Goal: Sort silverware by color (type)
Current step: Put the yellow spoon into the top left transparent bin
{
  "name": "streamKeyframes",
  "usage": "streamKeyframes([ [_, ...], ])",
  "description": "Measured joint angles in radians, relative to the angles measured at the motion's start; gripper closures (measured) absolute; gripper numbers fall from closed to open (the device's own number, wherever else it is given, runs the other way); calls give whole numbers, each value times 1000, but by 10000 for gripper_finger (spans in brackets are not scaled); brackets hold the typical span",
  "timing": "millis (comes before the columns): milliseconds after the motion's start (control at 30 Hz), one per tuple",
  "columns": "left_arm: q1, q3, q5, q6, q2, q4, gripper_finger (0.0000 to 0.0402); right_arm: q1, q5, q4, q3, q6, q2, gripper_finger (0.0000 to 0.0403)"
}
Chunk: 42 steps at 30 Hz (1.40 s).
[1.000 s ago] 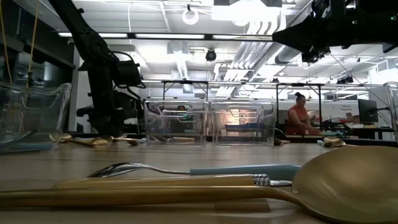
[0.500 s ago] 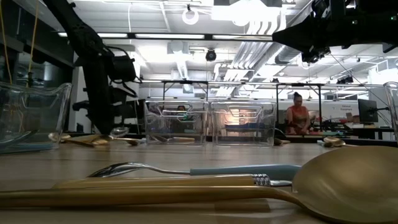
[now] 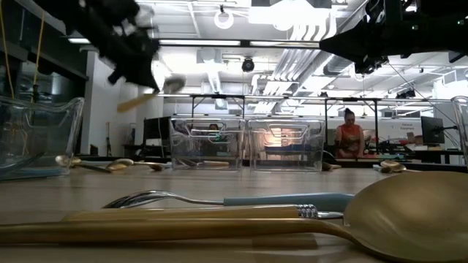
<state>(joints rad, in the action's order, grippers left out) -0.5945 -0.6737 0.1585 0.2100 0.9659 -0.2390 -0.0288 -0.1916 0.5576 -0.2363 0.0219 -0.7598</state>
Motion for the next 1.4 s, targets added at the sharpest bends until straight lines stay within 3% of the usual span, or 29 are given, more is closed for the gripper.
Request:
streamKeyframes([
  [233,231,200,-29,-6,-146,531,401,0,0,0,0,0,0,403],
  [433,373,413,-18,-6,-151,1028,401,0,0,0,0,6,0,403],
  [567,434,506,3,-30,-140,1204,401,0,0,10,0,5,0,403],
  [767,480,535,40,-56,-138,1241,401,0,9,37,0,-4,0,403],
  [1400,480,535,44,-84,-141,1285,402,0,11,30,0,-30,0,403],
])
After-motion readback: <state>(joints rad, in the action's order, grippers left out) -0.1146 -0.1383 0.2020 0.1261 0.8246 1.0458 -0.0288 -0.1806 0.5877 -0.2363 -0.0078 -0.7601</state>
